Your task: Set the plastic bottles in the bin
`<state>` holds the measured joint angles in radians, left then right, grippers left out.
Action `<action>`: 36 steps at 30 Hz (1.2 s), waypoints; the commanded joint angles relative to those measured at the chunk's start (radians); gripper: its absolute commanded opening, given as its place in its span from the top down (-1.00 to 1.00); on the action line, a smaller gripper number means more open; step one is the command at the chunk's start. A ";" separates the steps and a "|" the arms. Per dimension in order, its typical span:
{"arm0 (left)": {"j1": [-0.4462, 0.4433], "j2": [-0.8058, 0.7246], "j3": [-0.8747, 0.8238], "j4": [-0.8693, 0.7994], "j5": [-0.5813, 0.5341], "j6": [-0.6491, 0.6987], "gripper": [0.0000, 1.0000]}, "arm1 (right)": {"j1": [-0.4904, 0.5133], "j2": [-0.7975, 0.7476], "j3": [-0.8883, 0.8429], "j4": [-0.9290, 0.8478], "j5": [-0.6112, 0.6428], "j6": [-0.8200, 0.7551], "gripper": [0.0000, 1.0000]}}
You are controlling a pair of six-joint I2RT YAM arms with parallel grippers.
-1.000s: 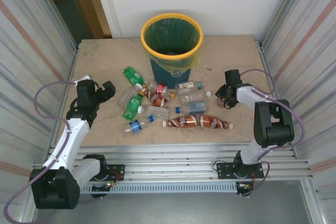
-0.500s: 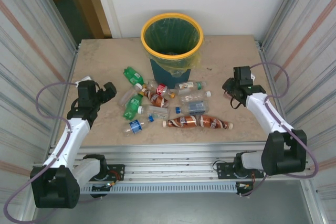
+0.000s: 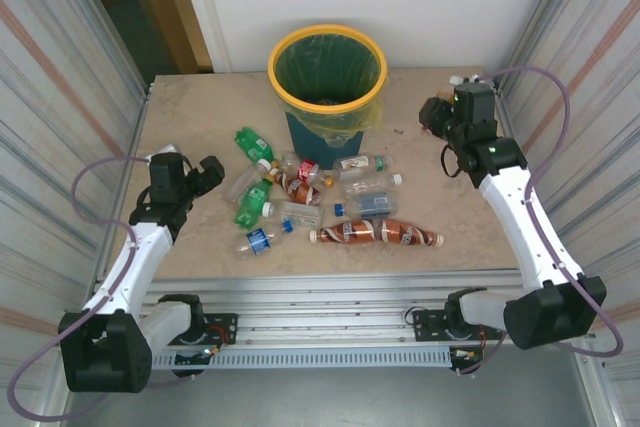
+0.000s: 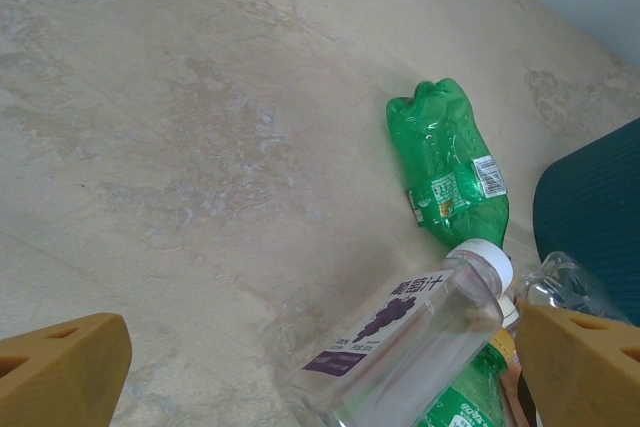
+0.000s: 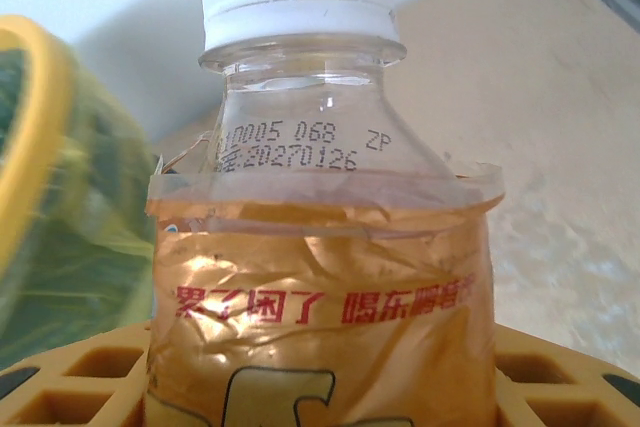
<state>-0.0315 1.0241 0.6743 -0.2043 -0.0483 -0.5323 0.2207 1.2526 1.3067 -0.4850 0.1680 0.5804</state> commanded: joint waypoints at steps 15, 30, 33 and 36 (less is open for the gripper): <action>0.010 -0.016 -0.025 0.030 0.032 -0.041 -0.98 | 0.169 0.340 0.478 0.060 -0.047 -0.196 0.12; 0.011 -0.012 -0.033 0.037 0.042 -0.050 -0.97 | 0.230 0.643 0.810 0.035 -0.130 -0.262 0.12; 0.010 -0.009 -0.034 0.036 0.040 -0.047 -0.98 | 0.239 0.713 0.888 -0.004 -0.126 -0.282 0.12; 0.011 -0.006 -0.032 0.036 0.040 -0.046 -0.98 | 0.247 0.789 0.971 -0.050 -0.134 -0.299 0.11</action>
<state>-0.0319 1.0222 0.6575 -0.1822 -0.0177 -0.5667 0.4583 1.9915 2.2028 -0.4793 0.0498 0.3267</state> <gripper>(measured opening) 0.987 0.528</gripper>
